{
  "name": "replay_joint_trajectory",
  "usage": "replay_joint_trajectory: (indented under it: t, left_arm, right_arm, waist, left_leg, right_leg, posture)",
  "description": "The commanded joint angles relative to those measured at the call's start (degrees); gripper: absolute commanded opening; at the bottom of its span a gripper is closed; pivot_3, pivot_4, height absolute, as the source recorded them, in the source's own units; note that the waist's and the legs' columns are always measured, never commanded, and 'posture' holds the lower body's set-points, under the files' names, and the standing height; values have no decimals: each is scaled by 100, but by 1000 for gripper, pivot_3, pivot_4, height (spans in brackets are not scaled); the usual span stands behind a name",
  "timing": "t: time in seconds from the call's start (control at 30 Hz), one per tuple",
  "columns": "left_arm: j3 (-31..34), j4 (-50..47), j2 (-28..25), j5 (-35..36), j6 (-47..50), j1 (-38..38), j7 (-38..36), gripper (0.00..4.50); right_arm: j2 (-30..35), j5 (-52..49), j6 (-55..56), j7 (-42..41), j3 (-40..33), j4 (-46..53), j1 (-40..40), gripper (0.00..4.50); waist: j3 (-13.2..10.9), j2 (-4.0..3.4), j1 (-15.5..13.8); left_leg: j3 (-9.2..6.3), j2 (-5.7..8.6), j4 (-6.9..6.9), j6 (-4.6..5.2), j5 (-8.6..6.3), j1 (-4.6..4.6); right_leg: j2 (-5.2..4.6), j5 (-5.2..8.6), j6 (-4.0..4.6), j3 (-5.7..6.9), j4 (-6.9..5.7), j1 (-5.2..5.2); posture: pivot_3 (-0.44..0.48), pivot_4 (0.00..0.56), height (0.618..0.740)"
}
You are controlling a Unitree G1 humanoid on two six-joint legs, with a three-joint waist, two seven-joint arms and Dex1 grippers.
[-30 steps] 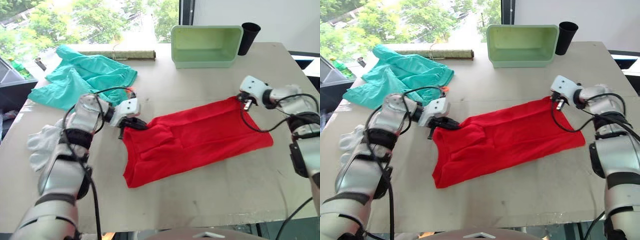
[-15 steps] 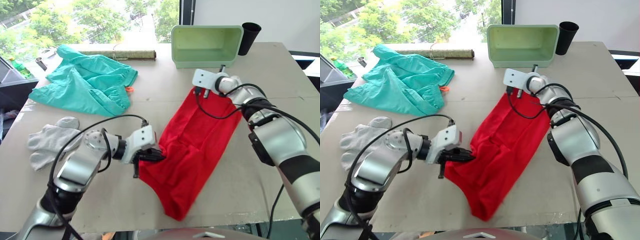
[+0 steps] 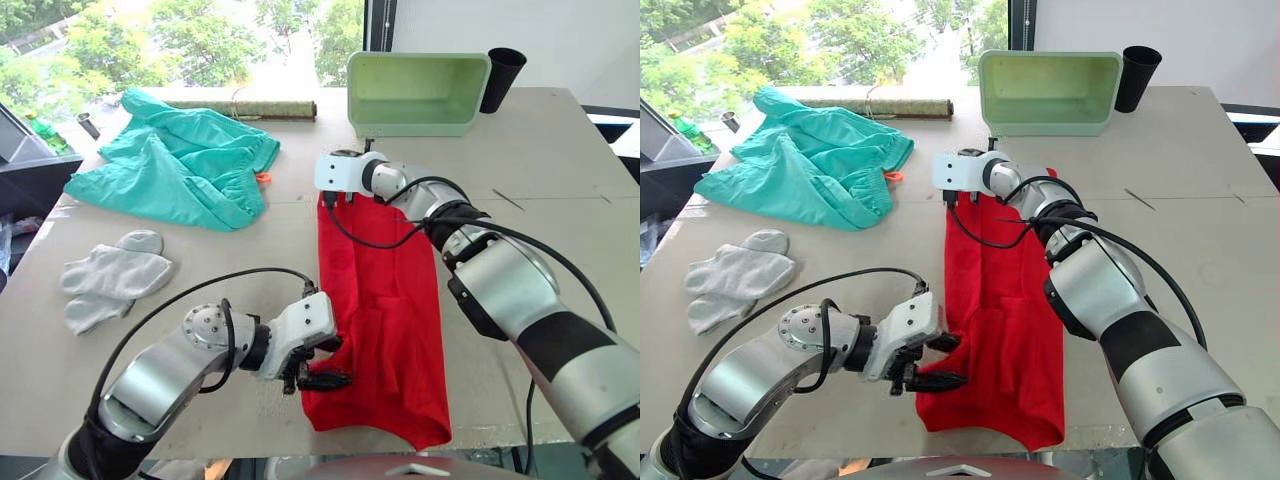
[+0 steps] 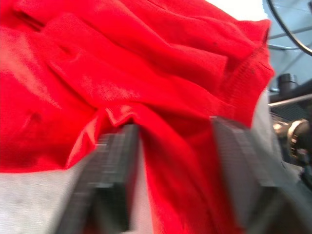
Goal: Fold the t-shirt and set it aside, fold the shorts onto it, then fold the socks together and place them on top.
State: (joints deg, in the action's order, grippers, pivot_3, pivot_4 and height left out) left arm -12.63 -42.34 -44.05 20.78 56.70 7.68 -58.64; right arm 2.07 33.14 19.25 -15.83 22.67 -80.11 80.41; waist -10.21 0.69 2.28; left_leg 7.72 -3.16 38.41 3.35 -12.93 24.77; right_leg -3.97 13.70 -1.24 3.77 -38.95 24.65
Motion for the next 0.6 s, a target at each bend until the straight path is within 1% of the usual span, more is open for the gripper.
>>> replay_joint_trajectory:
  t: [0.03,0.07,0.1,0.13,0.2,0.27,0.33,0.4,0.47,0.53,0.6]
  left_arm:
    - [549,23,-99,180,-883,-222,-119,4500]
    - [755,17,-172,265,-1055,-356,-207,4500]
    - [962,6,-256,434,-1061,-486,-292,4500]
    - [1192,-5,-344,558,-1213,-650,-438,4500]
    - [1538,4,-497,754,-1501,-870,-686,4500]
    - [1840,18,-678,1022,-1577,-1045,-922,4500]
    - [2122,95,-893,1153,-1806,-1252,-1232,4500]
    - [2238,256,-1073,1128,-2119,-1340,-1451,4500]
    - [2167,544,-1247,842,-2738,-1343,-1730,4500]
    - [2031,871,-1324,541,-3378,-1276,-1915,4500]
    - [1659,1621,-1230,-84,-4557,-856,-2026,4500]
  right_arm:
    - [269,-300,216,86,-365,130,178,3032]
    - [376,-411,271,8,-493,146,176,3444]
    - [478,-507,314,-91,-603,161,165,4155]
    - [609,-623,388,-295,-716,180,134,4425]
    - [842,-834,547,-738,-905,219,63,4471]
    - [1090,-1114,797,-1310,-1128,284,-52,4471]
    - [1398,-1514,1106,-2154,-1422,397,-252,4471]
    - [1705,-1977,1340,-3117,-1722,583,-534,4471]
    - [2073,-2599,1555,-4425,-2010,954,-1042,4471]
    - [2331,-3072,1604,-5298,-2178,1383,-1507,4471]
    - [2788,-3619,1356,-6131,-2306,2277,-2399,4471]
  waist:
    - [0,0,16]
    - [0,0,19]
    - [0,0,17]
    - [0,0,19]
    - [-1,-1,24]
    - [-1,-1,23]
    - [0,0,24]
    - [-1,-1,3]
    - [-1,0,-23]
    - [-1,-1,-20]
    - [0,-2,-60]
  left_leg:
    - [-1,-1,0,-1,1,0]
    - [-2,-1,-1,-1,1,0]
    - [-3,-1,-4,-1,1,1]
    - [-3,-1,-5,-2,1,0]
    - [-3,-2,-7,-2,0,0]
    - [-3,-2,-9,-2,0,1]
    - [-2,-2,-9,-2,0,0]
    - [-2,-2,-9,-1,0,-2]
    - [-7,0,-8,-1,0,-1]
    - [-8,2,-7,0,0,-3]
    - [-7,2,-7,0,0,-5]
  right_leg:
    - [0,0,1,1,0,0]
    - [0,0,1,2,0,1]
    - [-1,2,4,4,2,1]
    - [-1,2,4,5,3,1]
    - [-3,4,7,6,6,2]
    - [-3,5,9,8,8,2]
    - [-3,5,9,8,9,1]
    - [-2,5,8,9,10,-2]
    - [-1,6,8,17,12,-6]
    - [17,6,7,19,15,-13]
    - [19,5,7,19,16,-15]
  posture:
    - [0,150,740]
    - [0,150,740]
    - [0,150,740]
    - [0,150,740]
    - [0,150,740]
    - [0,150,740]
    - [0,150,740]
    - [0,150,740]
    - [0,150,740]
    - [0,150,740]
    - [0,150,740]
